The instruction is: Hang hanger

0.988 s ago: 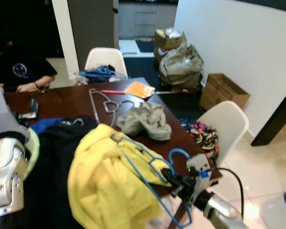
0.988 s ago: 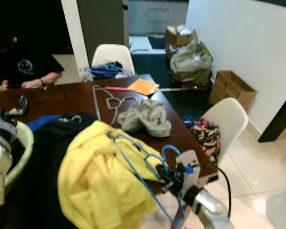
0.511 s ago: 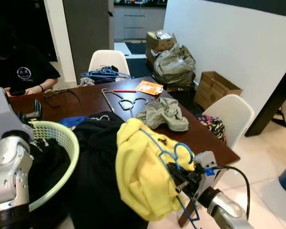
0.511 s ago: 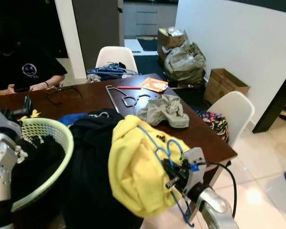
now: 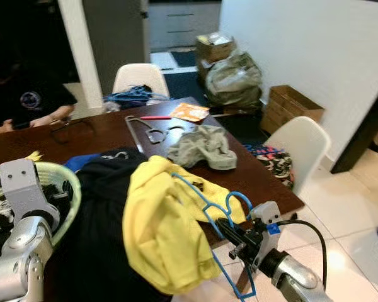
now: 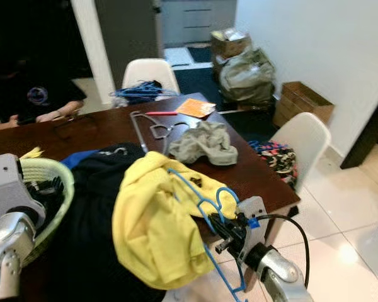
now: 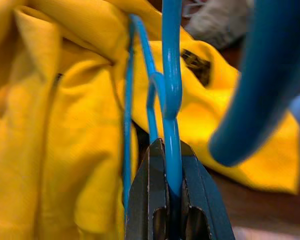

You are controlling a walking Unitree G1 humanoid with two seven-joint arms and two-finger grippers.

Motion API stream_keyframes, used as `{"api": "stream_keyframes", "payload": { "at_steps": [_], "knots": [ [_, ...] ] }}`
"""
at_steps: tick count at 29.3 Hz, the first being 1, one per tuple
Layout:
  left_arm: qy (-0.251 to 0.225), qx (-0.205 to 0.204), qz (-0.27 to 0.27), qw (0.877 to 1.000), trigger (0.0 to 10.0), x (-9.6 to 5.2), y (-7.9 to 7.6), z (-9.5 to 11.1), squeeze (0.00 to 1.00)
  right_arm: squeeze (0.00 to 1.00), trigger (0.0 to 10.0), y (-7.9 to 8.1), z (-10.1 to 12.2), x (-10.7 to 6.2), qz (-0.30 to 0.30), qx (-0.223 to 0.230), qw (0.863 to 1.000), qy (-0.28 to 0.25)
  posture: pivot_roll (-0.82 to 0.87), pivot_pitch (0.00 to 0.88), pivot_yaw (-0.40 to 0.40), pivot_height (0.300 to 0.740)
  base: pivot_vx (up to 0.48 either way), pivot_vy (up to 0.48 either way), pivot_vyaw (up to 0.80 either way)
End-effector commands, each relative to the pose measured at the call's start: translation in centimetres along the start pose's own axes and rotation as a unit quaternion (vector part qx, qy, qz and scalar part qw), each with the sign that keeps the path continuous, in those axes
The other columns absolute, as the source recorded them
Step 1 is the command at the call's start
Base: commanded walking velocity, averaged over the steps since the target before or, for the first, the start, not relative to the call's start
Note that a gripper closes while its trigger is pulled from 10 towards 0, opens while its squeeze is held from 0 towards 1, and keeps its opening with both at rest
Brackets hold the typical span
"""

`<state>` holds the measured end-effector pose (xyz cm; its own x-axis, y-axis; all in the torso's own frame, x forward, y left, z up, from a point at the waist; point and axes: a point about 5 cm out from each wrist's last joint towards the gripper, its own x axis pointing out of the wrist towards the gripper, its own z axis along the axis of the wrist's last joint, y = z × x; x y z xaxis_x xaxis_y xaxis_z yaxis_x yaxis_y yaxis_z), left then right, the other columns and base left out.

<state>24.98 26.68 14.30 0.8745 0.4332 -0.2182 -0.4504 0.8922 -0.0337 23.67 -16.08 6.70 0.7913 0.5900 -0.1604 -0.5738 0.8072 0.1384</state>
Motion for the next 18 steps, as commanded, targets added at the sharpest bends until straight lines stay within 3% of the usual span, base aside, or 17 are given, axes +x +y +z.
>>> {"api": "stream_keyframes", "payload": {
  "at_steps": [1, 7, 14, 18],
  "knots": [
    [0.032, 0.006, 0.021, 0.999, 10.0, -0.5, 0.6, -1.1, 0.00, 0.00, 10.0, 0.1, -1.3, -0.2, -0.002, 0.015, 0.999, 0.035, 0.01, 0.000, -0.015, 0.736, 0.000, 0.000, 0.00],
    [0.071, 0.018, 0.038, 0.997, 10.0, -0.9, 1.1, -2.3, 0.00, 0.00, 10.0, 0.1, -1.3, -0.2, 0.000, 0.016, 0.999, 0.037, 0.01, 0.000, -0.018, 0.736, 0.000, 0.000, 0.00],
    [0.077, 0.023, 0.048, 0.996, 10.0, -0.9, 1.4, -2.3, 0.00, 0.00, 10.0, 0.0, -1.3, -0.2, -0.001, 0.016, 0.999, 0.038, 0.00, 0.000, -0.013, 0.736, 0.000, 0.000, 0.00],
    [0.016, -0.019, 0.080, 0.996, 10.0, -1.0, 2.2, 0.0, 0.00, 0.00, 10.0, -0.1, -1.3, -0.3, -0.004, 0.016, 0.999, 0.038, 0.00, 0.000, -0.013, 0.736, 0.000, 0.000, 0.00]
  ]
}}
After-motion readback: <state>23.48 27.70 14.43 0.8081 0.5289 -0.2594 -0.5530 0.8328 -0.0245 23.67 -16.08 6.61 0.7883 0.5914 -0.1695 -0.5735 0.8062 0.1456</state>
